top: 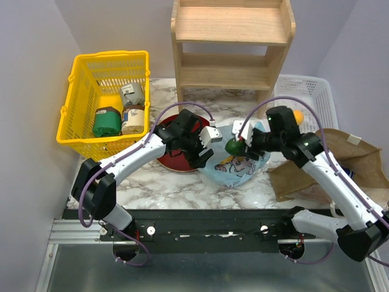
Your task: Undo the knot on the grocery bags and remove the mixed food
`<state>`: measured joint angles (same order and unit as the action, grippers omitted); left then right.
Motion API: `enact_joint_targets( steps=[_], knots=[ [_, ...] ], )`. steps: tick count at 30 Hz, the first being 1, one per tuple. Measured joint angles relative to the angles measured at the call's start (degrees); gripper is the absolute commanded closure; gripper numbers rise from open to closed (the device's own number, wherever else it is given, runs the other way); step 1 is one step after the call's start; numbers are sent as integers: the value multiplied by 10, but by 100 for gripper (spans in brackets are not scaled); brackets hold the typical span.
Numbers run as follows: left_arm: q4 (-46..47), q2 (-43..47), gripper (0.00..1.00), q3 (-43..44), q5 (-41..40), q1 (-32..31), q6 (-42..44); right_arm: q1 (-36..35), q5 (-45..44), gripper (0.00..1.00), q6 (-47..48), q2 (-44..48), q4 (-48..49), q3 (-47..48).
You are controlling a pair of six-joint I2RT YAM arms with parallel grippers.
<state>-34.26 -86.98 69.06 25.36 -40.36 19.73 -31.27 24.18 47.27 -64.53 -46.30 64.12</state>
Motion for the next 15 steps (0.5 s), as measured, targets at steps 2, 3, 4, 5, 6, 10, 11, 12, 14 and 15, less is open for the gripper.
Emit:
enact_joint_targets(
  steps=[2, 3, 4, 5, 6, 10, 11, 12, 14, 15],
  knots=[
    [-9, -9, 18, -3, -3, 0, 0, 25, 7, 86, -12, 14, 13, 29],
    [-12, -12, 18, -4, -3, 1, 0, 44, 9, 86, -19, 15, 20, 41],
    [-16, -14, 18, -5, -3, 1, 0, 61, 9, 86, -24, 13, 26, 47],
    [-19, -14, 18, -5, -3, 1, -1, 88, 12, 86, -35, 4, 33, 56],
    [-21, -14, 18, -5, -3, 1, -1, 110, 14, 86, -45, -6, 38, 64],
    [-22, -14, 18, -5, -3, 1, -1, 221, 23, 90, -113, -73, 69, 99],
    [-22, -14, 18, -5, -3, 1, -1, 248, 25, 94, -138, -92, 79, 111],
    [-23, -14, 18, -5, -3, 1, -1, 272, 22, 98, -165, -110, 90, 125],
    [-23, -14, 18, -5, -4, 1, -1, 313, 10, 99, -220, -137, 115, 147],
    [-23, -14, 18, -5, -5, 1, -1, 330, 1, 99, -247, -148, 127, 157]
  ],
)
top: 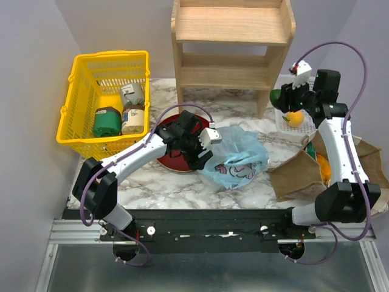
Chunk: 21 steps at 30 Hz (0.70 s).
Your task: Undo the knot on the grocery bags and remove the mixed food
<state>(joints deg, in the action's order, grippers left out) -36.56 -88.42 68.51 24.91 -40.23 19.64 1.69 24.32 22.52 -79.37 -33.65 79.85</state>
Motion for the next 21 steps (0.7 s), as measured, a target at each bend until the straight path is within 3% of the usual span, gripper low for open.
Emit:
enact_joint_targets(
  steps=[5, 12, 15, 16, 19, 21],
  knots=[
    [-4, 0, 18, 0, -3, 0, 0, 49, -42, 96, -109, -48, 47, 48],
    [-12, 3, 18, 0, -13, 0, 5, 67, -96, 93, -180, -137, 68, 63],
    [-16, 7, 18, 0, -17, 0, 8, 82, -120, 78, -209, -186, 68, 75],
    [-17, 8, 18, 0, -18, 0, 8, 89, -128, 60, -216, -203, 68, 84],
    [-22, 9, 18, 0, -21, 0, 9, 104, -144, 21, -226, -246, 70, 109],
    [-24, 9, 18, 0, -21, 0, 9, 109, -144, 12, -226, -263, 73, 119]
  ],
)
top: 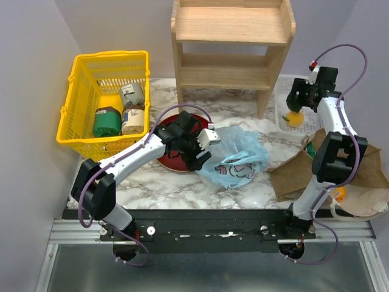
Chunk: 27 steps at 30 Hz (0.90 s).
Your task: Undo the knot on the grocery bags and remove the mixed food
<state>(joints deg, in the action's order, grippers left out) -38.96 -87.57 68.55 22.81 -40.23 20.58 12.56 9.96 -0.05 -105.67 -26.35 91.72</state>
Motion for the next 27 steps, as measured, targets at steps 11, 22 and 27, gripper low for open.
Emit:
enact_joint_targets(
  steps=[11, 22, 27],
  knots=[
    [-2, 0, 18, 0, 0, 0, 0, -1, 89, 1, -7, 74, 12, -31],
    [-2, -20, 18, 19, 4, 0, -7, -176, 301, 26, 235, 461, -52, -267],
    [-1, -57, 20, 64, 10, -1, -12, -273, 300, 52, 374, 491, -132, -337]
  ],
)
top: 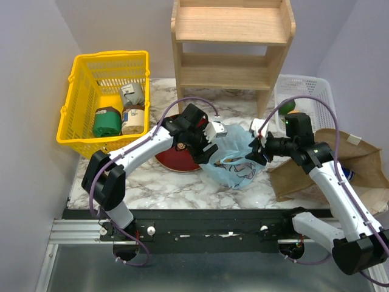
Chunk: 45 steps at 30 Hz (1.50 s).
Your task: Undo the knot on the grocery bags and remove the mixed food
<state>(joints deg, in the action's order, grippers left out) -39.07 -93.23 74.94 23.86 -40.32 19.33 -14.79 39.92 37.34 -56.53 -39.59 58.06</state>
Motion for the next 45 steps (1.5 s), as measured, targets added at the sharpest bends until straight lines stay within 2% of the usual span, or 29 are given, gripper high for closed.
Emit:
enact_joint_targets(
  steps=[2, 4, 5, 7, 8, 10, 12, 13, 19, 20, 23, 27, 29, 32, 34, 35, 39, 45],
  knots=[
    [1, -11, 25, 18, 2, -2, -1, -17, -1, 65, 47, -5, -34, -10],
    [-2, -25, 34, 40, 5, -5, -1, -33, -2, 72, 92, -9, -63, -12],
    [-2, -33, 43, 53, 9, -7, -1, -41, -5, 74, 113, -11, -76, -12],
    [-6, -52, 53, 78, 13, -9, 1, -58, -12, 78, 148, -12, -97, -12],
    [-8, -62, 65, 93, 17, -11, 2, -68, -18, 78, 161, -11, -105, -13],
    [-14, -81, 80, 122, 26, -12, 4, -86, -31, 85, 180, -4, -111, -17],
    [-19, -94, 100, 145, 32, -14, 12, -95, -49, 86, 181, 11, -108, -27],
    [-23, -99, 100, 157, 34, -15, 15, -96, -70, 91, 173, 22, -93, -38],
    [-38, -104, 100, 202, 44, -18, 25, -92, -246, 97, 61, 30, 14, -63],
    [-38, -104, 100, 207, 47, -18, 25, -83, -269, 95, 43, 24, 31, -63],
    [-39, -101, 100, 218, 61, -20, 24, -50, -301, 80, 0, 14, 62, -61],
    [-41, -85, 100, 217, 73, -23, 21, -44, -220, 77, -17, 19, 37, -16],
    [-40, -72, 100, 209, 77, -24, 20, -56, -162, 71, -22, 25, 19, 14],
    [-40, -60, 100, 195, 78, -26, 20, -76, -102, 69, -25, 40, -2, 31],
    [-40, -60, 100, 188, 78, -26, 20, -84, -82, 72, -7, 49, -35, 31],
    [-41, -60, 100, 186, 78, -26, 21, -85, -76, 78, 6, 52, -57, 33],
    [-44, -60, 100, 183, 78, -26, 21, -85, -72, 86, 93, 74, -154, 33],
    [-45, -60, 100, 184, 72, -26, 29, -85, -73, 92, 154, 137, -231, -17]
  ],
)
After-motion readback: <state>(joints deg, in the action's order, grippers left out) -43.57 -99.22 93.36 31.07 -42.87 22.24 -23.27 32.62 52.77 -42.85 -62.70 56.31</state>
